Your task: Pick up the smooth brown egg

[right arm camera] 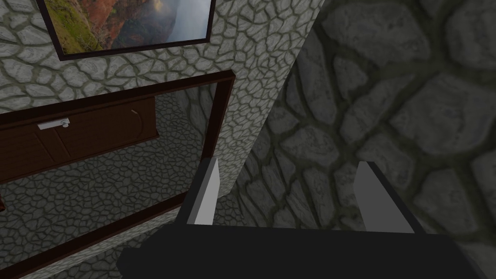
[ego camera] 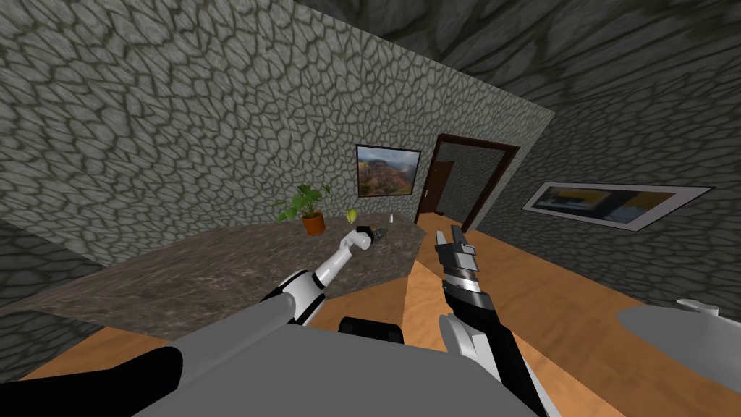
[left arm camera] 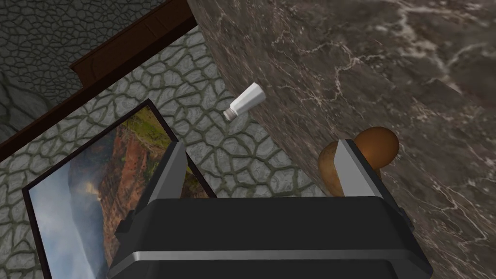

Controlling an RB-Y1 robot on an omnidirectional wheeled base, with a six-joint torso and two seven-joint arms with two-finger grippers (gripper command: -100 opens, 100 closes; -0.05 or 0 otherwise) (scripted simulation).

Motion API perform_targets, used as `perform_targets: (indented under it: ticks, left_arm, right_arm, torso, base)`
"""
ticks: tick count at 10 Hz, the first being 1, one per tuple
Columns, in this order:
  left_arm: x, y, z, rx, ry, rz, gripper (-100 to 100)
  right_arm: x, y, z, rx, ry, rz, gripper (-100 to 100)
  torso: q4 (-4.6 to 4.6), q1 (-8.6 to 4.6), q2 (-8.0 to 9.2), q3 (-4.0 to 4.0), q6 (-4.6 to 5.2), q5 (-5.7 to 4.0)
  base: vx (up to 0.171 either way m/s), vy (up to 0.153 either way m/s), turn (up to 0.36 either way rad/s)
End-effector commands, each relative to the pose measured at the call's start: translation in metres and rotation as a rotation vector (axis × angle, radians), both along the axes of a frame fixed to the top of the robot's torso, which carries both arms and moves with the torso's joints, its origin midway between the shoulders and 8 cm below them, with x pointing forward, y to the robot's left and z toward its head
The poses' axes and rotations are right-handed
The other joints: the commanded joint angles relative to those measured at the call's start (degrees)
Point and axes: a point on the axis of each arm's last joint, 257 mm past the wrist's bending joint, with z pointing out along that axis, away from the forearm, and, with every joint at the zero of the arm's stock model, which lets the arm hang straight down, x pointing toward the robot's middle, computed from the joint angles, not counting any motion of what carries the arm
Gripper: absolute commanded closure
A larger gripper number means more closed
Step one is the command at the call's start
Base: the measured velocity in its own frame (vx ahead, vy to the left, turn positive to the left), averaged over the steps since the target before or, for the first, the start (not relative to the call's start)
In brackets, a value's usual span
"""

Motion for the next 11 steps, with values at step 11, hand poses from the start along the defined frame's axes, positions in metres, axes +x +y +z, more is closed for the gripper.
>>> perform_targets:
  ticks: [11]
  left_arm:
    - [-0.028,-0.007,-0.069,0.277,0.247,-0.122,-100]
  right_arm:
    - [0.000,0.000,0.000,0.000,0.000,0.000,0]
  torso:
    - [-0.03,-0.10,-0.06,-0.05,0.00,-0.01]
  base:
    - [0.068,0.032,0.012]
